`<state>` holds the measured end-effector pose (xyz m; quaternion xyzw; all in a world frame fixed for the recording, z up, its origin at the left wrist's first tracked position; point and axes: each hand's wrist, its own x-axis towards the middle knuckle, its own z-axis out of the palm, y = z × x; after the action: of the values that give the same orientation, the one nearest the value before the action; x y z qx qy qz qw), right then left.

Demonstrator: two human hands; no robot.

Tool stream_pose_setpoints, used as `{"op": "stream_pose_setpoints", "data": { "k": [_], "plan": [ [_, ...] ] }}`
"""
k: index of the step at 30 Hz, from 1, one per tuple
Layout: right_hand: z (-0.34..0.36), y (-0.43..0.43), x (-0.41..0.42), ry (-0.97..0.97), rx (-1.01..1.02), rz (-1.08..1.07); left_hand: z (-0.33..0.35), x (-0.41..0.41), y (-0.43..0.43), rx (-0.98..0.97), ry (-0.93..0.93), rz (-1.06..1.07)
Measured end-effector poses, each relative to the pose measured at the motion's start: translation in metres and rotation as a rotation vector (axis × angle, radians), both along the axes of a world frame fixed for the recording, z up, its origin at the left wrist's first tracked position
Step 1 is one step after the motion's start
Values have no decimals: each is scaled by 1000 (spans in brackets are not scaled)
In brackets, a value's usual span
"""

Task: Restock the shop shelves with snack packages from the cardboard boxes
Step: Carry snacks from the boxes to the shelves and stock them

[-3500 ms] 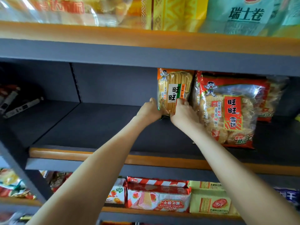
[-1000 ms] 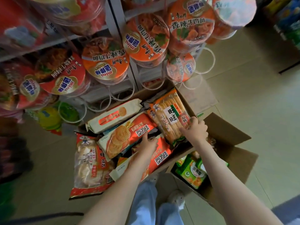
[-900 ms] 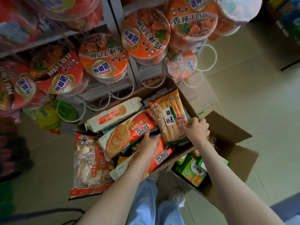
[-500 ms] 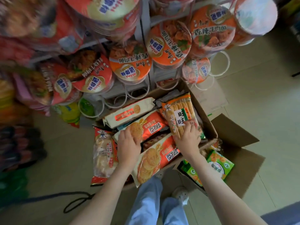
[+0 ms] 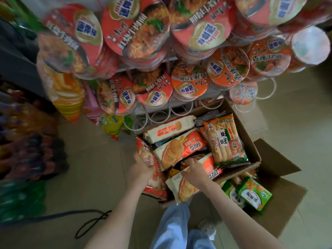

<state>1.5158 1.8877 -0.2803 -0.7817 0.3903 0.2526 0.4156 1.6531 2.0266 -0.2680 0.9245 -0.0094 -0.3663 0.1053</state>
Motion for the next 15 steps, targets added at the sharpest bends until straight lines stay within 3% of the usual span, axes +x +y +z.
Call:
{"op": "stream_pose_setpoints", "data": {
  "k": [8,15],
  "plan": [
    [55,4,11,-16,173,-146,50,24,23,-45,11,-75],
    [89,24,-18,-138,405,-486,107,4,34,-203,43,-27]
  ]
}}
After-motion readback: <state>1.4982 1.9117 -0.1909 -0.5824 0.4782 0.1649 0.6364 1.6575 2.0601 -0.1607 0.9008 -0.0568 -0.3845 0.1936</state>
